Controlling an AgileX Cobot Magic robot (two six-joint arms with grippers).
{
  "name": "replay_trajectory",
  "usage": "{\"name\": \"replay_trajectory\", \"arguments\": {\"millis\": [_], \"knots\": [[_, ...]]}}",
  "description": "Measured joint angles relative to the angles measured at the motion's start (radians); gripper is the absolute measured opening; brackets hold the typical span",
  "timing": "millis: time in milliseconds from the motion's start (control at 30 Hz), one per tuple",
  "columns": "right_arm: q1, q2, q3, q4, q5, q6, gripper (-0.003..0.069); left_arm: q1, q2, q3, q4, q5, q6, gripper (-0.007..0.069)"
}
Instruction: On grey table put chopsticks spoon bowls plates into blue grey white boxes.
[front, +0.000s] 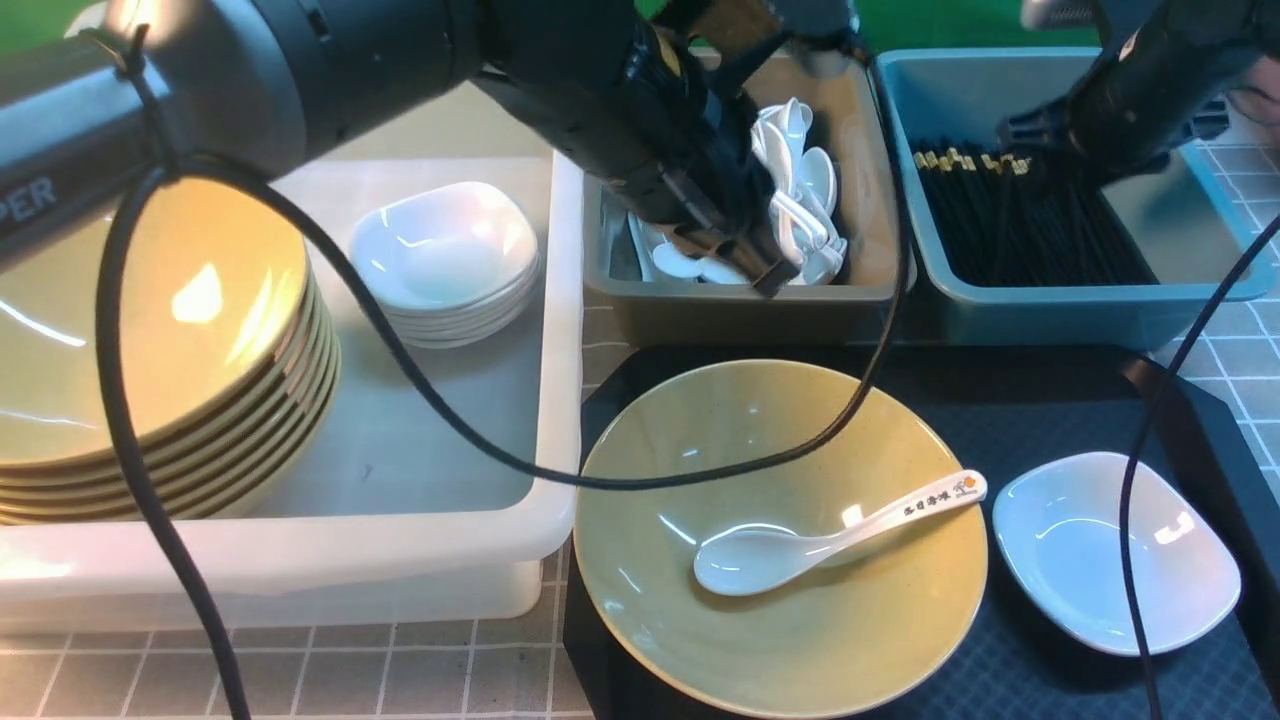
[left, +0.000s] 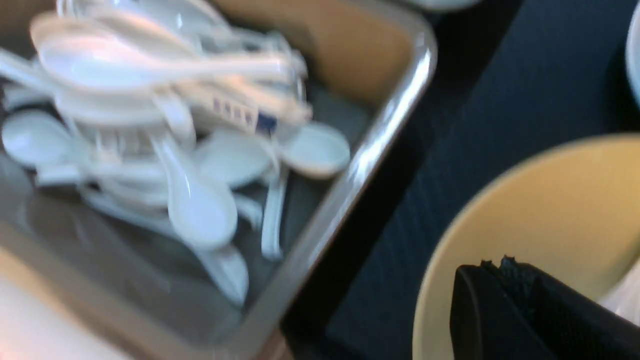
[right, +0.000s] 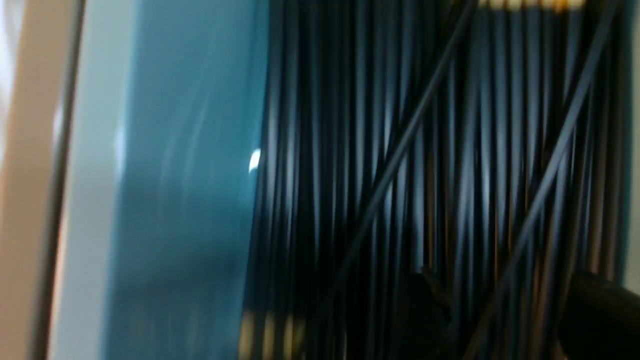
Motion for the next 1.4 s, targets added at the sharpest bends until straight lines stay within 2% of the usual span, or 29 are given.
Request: {"name": "replay_trajectory", "arguments": {"millis": [133,300,467,567,667,800,833,933,1200,1300,1400], "knots": [[0.005,-0.076,-0.022,0.088,0.235,-0.212,0.0370,0.053,-0.056,0.003,0.014,0.115,-0.024,-0.0010],[0.061,-0.230,0.090,0.232,0.239,-0.371,0.0370,0.151,-0.183,0.105,-0.018,0.165,-0.023,-0.0010],[0.205,-0.389,0.313,0.255,0.240,-0.588,0.0370,0.199,-0.325,0.311,-0.082,0.123,0.047,-0.0008],[0.303,-0.409,0.421,0.263,0.240,-0.752,0.0371,0.200,-0.382,0.432,-0.131,0.059,0.123,-0.0008],[0.366,-0.400,0.473,0.264,0.239,-0.860,0.0371,0.200,-0.402,0.499,-0.169,0.012,0.177,-0.0008],[0.403,-0.382,0.505,0.265,0.236,-0.918,0.0371,0.200,-0.410,0.532,-0.207,-0.021,0.227,-0.0008],[0.432,-0.359,0.520,0.265,0.234,-0.964,0.0371,0.201,-0.410,0.540,-0.244,-0.039,0.264,-0.0008],[0.451,-0.304,0.527,0.264,0.230,-0.989,0.0371,0.201,-0.411,0.541,-0.294,-0.053,0.304,-0.0008],[0.452,-0.192,0.530,0.253,0.213,-1.038,0.0367,0.201,-0.420,0.541,-0.352,-0.057,0.370,-0.0008],[0.452,-0.177,0.530,0.251,0.210,-1.063,0.0342,0.201,-0.420,0.541,-0.353,-0.057,0.375,-0.0008],[0.452,-0.165,0.530,0.251,0.217,-1.084,0.0267,0.201,-0.420,0.541,-0.355,-0.057,0.376,-0.0008]]}}
